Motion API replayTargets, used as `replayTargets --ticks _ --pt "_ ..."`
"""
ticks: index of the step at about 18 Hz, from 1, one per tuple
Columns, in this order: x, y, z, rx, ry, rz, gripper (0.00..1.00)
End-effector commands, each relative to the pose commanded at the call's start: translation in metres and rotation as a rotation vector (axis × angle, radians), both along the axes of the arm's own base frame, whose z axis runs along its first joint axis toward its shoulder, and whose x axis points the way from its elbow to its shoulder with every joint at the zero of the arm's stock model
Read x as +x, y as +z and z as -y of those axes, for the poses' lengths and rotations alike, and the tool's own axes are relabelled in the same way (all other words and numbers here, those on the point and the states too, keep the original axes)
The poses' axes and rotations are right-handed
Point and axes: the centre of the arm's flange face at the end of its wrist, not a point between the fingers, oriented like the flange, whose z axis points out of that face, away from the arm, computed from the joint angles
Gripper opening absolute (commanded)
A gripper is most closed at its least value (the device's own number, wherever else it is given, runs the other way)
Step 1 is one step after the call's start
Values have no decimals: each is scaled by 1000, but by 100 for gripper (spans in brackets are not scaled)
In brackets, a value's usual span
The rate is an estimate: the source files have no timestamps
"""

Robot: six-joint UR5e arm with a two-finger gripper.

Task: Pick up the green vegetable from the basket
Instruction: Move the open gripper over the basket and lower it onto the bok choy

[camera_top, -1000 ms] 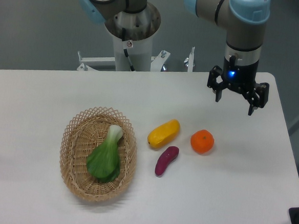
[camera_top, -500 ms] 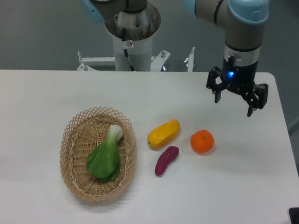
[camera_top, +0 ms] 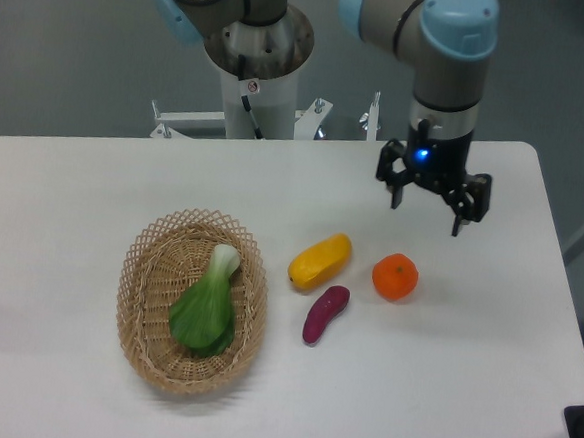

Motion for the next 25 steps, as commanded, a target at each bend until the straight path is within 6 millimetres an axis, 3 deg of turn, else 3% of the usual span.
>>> replayTargets --ticks 5,10,12,15,21,23,25 --pt "38 -11 -34 12 90 55 100" --pt "101 -40 -65 -5 147 143 100" --pt "128 -61 -75 -29 184 184 100" --pt "155 -84 -92 -64 168 216 100" --pt "188 -122 -124 -71 91 210 100" --pt "191 -140 -129 -85 82 210 100" --pt "193 -146 -128 -93 78 215 100"
